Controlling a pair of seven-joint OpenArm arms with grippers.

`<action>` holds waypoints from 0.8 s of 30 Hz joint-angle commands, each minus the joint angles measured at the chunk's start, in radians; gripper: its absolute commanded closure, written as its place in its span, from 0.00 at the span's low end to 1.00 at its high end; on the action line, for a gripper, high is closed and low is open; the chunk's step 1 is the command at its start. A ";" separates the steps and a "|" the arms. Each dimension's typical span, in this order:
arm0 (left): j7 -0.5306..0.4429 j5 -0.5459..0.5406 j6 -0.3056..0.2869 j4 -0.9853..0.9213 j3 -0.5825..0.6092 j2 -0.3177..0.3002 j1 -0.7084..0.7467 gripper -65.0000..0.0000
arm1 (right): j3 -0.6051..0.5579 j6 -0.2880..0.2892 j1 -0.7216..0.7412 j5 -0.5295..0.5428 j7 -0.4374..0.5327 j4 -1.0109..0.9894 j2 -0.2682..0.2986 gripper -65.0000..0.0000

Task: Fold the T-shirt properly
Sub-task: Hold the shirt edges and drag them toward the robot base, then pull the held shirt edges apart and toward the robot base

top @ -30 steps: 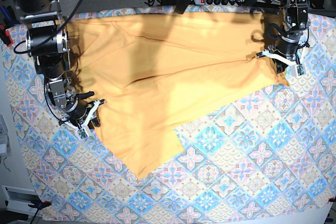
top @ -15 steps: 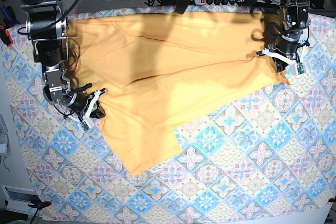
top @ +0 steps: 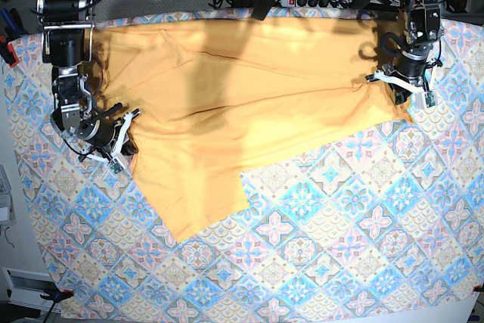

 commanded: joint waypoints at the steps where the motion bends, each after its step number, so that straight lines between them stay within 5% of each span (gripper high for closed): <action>1: -0.022 0.001 -0.004 0.020 -0.007 -0.011 -0.002 1.00 | 0.038 -0.006 0.003 0.015 0.011 0.049 0.025 0.99; 24: -0.095 0.000 -0.004 0.069 -0.014 -0.033 0.015 1.00 | 0.206 -0.006 -0.206 0.015 -0.179 0.551 0.022 0.99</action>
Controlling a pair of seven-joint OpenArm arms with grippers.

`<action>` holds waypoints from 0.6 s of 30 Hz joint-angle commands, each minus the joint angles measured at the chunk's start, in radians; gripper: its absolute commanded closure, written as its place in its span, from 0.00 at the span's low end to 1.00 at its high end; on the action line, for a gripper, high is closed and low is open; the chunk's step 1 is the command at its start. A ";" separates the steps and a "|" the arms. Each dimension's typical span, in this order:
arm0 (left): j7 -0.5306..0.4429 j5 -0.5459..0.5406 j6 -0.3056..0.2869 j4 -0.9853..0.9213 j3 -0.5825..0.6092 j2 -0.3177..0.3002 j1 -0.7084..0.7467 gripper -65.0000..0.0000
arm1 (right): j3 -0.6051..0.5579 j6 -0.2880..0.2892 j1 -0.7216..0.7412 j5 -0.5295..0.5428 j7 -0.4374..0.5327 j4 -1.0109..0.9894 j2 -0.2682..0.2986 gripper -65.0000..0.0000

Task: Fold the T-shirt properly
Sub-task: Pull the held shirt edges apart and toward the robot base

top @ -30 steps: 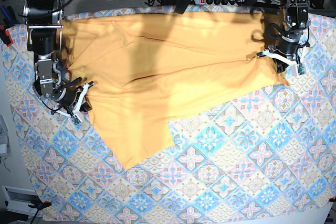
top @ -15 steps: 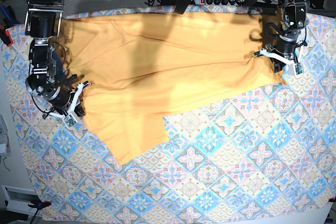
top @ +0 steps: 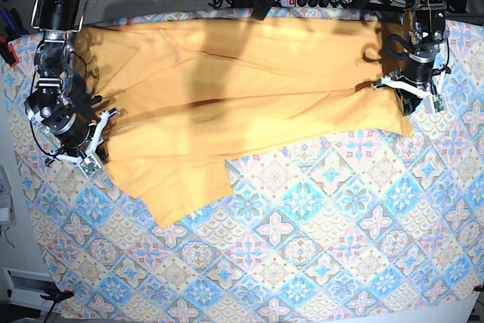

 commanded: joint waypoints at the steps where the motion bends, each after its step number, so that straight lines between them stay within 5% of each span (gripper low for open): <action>1: -0.022 0.001 -0.003 0.025 -0.006 -0.011 0.011 1.00 | 0.009 -0.006 0.007 0.010 0.010 0.039 0.017 0.99; 18: -0.023 0.002 -0.003 0.124 -0.070 -0.012 0.135 1.00 | 0.103 -0.006 -0.149 0.010 0.009 0.141 0.017 0.99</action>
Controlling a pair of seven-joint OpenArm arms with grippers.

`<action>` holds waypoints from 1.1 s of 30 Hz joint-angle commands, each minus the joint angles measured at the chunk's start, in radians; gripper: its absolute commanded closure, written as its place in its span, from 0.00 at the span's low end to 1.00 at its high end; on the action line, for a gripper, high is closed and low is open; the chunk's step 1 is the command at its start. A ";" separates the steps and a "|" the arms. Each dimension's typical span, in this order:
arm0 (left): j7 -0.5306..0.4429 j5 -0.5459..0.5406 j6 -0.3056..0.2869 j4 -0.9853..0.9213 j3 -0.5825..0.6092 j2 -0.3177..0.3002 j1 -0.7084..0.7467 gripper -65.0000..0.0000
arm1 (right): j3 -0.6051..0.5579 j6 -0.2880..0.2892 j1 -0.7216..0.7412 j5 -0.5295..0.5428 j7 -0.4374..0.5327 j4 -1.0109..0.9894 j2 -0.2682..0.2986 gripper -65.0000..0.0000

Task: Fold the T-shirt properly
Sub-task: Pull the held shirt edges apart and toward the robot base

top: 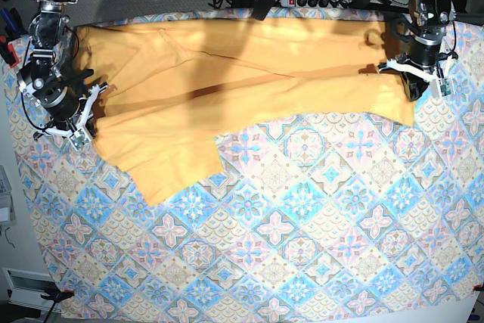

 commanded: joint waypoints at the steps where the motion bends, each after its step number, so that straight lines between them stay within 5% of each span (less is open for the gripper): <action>1: -0.024 0.002 0.000 0.022 -0.009 -0.015 0.007 1.00 | 0.009 -0.009 0.005 0.010 0.023 0.019 0.017 0.99; 14: -0.024 0.003 -0.001 -0.022 -0.006 -0.082 0.029 1.00 | 0.032 -0.009 -0.087 0.011 0.023 0.021 0.019 0.99; 33: -0.025 0.003 -0.001 -0.210 0.092 -0.090 -0.020 1.00 | 0.041 -0.009 -0.126 0.011 0.023 0.009 0.017 0.99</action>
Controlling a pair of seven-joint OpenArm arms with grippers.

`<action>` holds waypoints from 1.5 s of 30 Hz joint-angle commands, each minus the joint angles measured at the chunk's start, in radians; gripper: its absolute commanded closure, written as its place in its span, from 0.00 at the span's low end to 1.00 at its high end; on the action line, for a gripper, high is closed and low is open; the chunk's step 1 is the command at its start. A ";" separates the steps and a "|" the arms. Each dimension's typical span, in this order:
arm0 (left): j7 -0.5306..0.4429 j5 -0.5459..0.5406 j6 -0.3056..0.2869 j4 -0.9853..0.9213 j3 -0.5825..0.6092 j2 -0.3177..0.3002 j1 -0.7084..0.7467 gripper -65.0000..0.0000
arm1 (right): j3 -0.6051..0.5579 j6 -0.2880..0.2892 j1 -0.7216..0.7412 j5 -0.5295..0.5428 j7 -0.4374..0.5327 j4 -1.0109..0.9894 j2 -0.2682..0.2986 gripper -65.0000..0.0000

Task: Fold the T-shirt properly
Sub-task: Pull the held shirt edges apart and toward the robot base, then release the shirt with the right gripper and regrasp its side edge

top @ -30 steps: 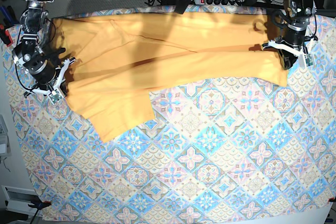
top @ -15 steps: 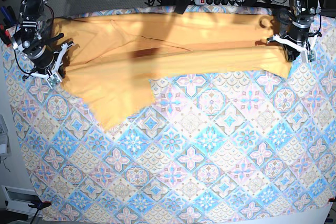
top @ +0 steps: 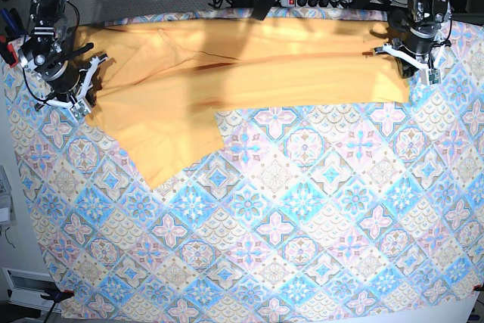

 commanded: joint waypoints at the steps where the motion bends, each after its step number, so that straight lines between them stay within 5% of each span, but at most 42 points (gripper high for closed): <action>1: -0.021 0.003 0.002 0.011 -0.007 -0.014 -0.003 1.00 | 0.008 -0.009 0.008 0.010 0.016 0.014 0.019 0.99; 19: -0.021 0.005 0.002 0.003 -0.007 -0.011 -0.021 1.00 | 0.011 -0.009 -0.028 0.007 0.019 -0.046 0.019 0.98; 26: -0.021 0.005 0.002 0.003 -0.007 -0.010 -0.021 1.00 | 0.100 -0.009 -0.017 0.008 0.053 -0.036 0.011 0.85; 32: -0.021 0.005 0.002 0.003 -0.007 -0.008 -0.021 1.00 | 0.108 -0.077 -0.017 0.008 0.093 -0.021 -0.007 0.72; 37: -0.021 0.005 0.002 0.003 -0.005 -0.008 -0.023 1.00 | 0.031 -0.077 0.034 0.008 0.142 -0.004 -0.016 0.70; 45: -0.021 0.005 0.004 0.003 0.028 -0.002 -0.035 1.00 | -0.127 -0.077 0.258 0.008 0.051 -0.118 -0.021 0.70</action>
